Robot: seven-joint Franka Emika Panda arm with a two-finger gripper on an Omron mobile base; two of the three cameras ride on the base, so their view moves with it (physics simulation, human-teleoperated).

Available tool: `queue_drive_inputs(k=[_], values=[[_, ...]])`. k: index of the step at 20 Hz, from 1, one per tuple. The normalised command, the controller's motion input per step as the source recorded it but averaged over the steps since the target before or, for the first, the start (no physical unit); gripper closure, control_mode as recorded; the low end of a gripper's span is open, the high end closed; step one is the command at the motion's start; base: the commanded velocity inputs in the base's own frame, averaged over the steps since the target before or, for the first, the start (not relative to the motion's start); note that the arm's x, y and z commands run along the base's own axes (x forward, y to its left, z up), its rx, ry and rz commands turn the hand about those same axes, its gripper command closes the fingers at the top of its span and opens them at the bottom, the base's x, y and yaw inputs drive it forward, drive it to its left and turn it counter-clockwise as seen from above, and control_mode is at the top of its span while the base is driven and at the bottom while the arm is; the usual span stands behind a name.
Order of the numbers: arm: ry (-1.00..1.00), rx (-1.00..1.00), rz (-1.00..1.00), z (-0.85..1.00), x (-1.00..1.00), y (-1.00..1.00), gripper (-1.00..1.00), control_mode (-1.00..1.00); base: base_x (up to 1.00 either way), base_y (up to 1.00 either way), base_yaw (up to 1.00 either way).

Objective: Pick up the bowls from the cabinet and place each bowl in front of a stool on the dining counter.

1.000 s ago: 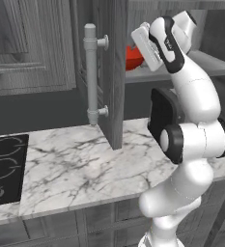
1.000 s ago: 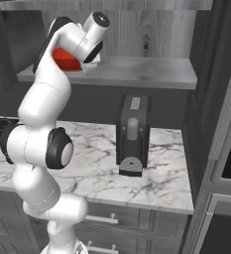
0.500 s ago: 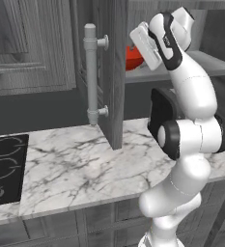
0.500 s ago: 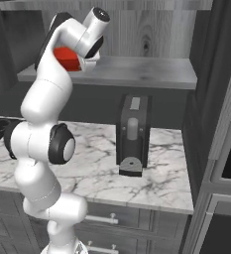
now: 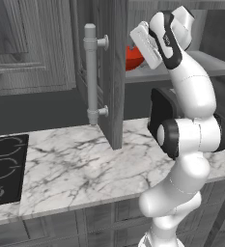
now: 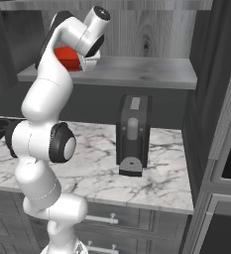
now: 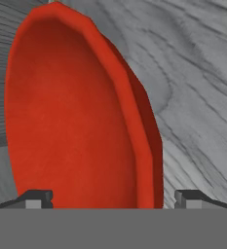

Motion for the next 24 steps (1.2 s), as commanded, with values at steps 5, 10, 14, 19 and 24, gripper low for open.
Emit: queue_drive_inputs(k=[5,10,14,19,24], values=[[0.00,0.00,0.00,0.00,0.00,0.00,1.00,-1.00,0.00,0.00,0.00],[0.00,0.00,0.00,0.00,0.00,0.00,1.00,-1.00,0.00,0.00,0.00],[0.00,0.00,0.00,0.00,0.00,0.00,1.00,-1.00,0.00,0.00,0.00],[0.00,0.00,0.00,0.00,0.00,0.00,1.00,-1.00,0.00,0.00,0.00],[0.00,0.00,-0.01,0.00,0.00,0.00,1.00,-1.00,0.00,0.00,0.00]])
